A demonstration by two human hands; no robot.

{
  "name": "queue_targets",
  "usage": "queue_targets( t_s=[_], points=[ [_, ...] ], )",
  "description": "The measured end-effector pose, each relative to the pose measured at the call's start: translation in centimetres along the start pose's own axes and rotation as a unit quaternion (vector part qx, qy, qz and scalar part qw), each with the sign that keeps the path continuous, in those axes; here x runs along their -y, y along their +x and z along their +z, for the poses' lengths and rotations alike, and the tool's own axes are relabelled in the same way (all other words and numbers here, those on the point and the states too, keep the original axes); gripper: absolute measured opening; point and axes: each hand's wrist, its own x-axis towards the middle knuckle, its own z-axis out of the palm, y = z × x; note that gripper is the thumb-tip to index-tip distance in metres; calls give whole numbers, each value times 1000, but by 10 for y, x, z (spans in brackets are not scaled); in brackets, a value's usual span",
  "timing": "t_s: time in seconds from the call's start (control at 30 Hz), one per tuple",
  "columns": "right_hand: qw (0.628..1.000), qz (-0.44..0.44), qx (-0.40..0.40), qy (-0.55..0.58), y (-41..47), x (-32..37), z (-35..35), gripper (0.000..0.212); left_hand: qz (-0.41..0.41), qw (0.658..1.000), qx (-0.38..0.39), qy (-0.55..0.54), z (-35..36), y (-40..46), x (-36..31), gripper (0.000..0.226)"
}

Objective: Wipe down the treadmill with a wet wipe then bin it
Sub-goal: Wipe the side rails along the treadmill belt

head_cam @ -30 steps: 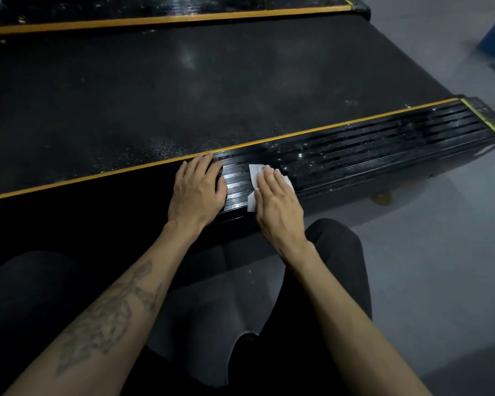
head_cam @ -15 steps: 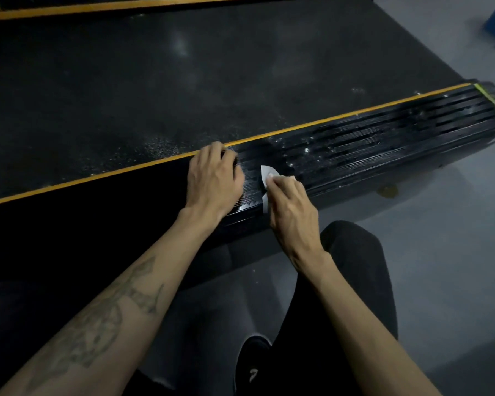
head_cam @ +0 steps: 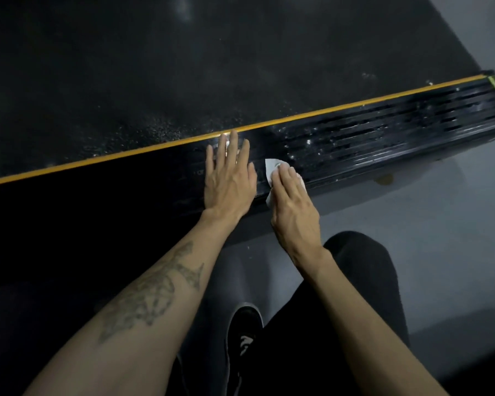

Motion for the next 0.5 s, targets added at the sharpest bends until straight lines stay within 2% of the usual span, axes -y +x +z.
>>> queue_targets(
  t_s=[0.1, 0.23, 0.33, 0.5],
  points=[
    [998, -36, 52, -31, 5, -13, -7, 50, -19, 1000, 7, 4, -1, 2, -5, 55],
    [997, 2, 67, -43, 7, -27, -14, 60, -55, 998, 12, 24, -1, 3, -18, 56],
    [997, 13, 50, -58, 9, -17, -13, 57, -65, 997, -15, 30, 1, 5, -22, 55],
    [995, -76, 50, -49, 9, -40, -15, 52, -69, 997, -31, 34, 6, 9, -27, 57]
  ],
)
